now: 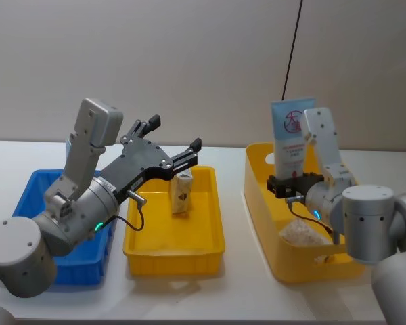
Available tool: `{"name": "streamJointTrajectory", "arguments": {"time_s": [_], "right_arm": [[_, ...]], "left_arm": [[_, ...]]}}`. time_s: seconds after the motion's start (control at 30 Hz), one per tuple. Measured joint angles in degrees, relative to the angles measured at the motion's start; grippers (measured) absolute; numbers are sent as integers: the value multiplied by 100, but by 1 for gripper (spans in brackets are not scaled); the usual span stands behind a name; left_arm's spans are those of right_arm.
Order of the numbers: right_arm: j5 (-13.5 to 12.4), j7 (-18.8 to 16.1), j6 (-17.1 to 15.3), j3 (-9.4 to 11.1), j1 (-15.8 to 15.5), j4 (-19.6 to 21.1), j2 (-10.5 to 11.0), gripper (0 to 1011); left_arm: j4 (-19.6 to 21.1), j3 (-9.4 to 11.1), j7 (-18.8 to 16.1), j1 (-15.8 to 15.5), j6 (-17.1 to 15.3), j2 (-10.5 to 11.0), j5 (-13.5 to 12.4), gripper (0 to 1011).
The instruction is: Bimanual collaborative sorting of washing and personal care products
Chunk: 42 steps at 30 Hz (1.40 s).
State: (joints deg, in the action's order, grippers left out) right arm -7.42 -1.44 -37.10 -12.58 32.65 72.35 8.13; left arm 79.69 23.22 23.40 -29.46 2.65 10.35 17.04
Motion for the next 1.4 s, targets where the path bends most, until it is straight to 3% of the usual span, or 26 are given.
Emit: {"name": "streamJointTrajectory", "arguments": {"time_s": [0.43,0.87,1.4], "right_arm": [[99,-17,-216,-12,44,-32,62,635],[131,-157,-313,26,9,106,144,996],[18,-423,-111,264,-179,396,268,1004]], "left_arm": [[0,0,0,0,0,0,0,1001],[0,0,0,0,0,0,0,1001],[0,0,0,0,0,0,0,1001]]}}
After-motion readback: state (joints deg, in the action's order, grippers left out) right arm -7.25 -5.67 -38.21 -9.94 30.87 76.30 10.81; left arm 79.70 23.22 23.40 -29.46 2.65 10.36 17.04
